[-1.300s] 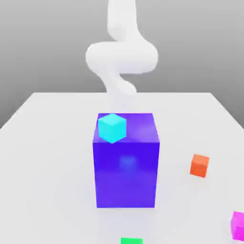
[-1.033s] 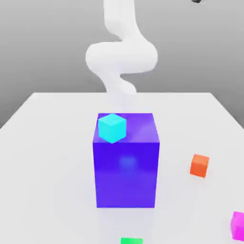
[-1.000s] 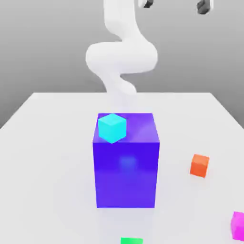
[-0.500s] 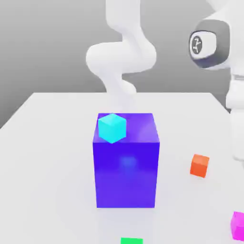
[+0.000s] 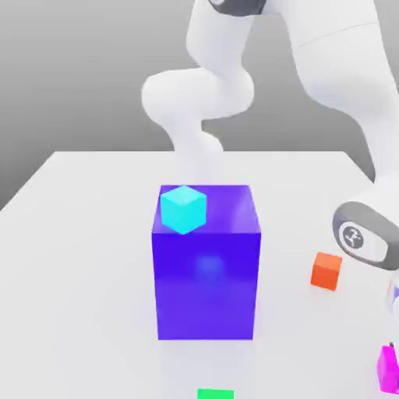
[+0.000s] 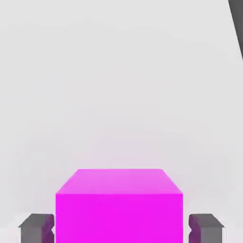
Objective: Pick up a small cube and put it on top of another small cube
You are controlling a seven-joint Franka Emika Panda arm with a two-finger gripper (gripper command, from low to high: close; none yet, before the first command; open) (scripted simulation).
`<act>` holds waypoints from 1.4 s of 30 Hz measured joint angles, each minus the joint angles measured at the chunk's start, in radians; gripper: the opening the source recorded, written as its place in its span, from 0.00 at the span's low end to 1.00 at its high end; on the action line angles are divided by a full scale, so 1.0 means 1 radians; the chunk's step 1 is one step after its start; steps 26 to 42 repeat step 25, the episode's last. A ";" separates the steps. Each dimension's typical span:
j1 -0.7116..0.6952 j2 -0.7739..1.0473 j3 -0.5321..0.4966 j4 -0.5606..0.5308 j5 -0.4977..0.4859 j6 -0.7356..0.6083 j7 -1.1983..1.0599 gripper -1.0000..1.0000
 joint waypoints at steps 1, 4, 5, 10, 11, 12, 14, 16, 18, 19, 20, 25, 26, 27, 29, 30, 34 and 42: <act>0.000 0.000 0.000 0.000 0.000 -0.001 0.000 0.00; -0.005 -0.024 0.007 -0.006 0.006 -0.019 -0.005 0.00; -0.011 -0.054 0.015 -0.013 0.014 -0.042 -0.011 0.00; -0.085 -0.180 -0.028 -0.046 0.090 -0.129 0.041 0.00; -0.108 -0.195 -0.051 -0.052 0.109 -0.137 0.068 0.00; -0.130 -0.209 -0.076 -0.057 0.126 -0.145 0.096 0.00; -0.173 -0.236 -0.125 -0.068 0.159 -0.161 0.152 0.00; -0.215 -0.262 -0.174 -0.078 0.190 -0.176 0.209 0.00; -0.256 -0.266 -0.221 -0.085 0.221 -0.174 0.263 0.00; -0.268 -0.243 -0.230 -0.084 0.233 -0.152 0.273 0.00; -0.275 -0.214 -0.233 -0.083 0.243 -0.125 0.276 0.00; -0.284 -0.158 -0.230 -0.079 0.258 -0.073 0.272 1.00; -0.284 -0.158 -0.230 -0.079 0.258 -0.073 0.272 1.00; -0.284 -0.158 -0.230 -0.079 0.258 -0.073 0.272 1.00; -0.284 -0.158 -0.230 -0.079 0.258 -0.073 0.272 1.00; -0.284 -0.158 -0.230 -0.079 0.258 -0.073 0.272 1.00; -0.284 -0.158 -0.230 -0.079 0.258 -0.073 0.272 1.00; -0.284 -0.158 -0.230 -0.079 0.258 -0.073 0.272 1.00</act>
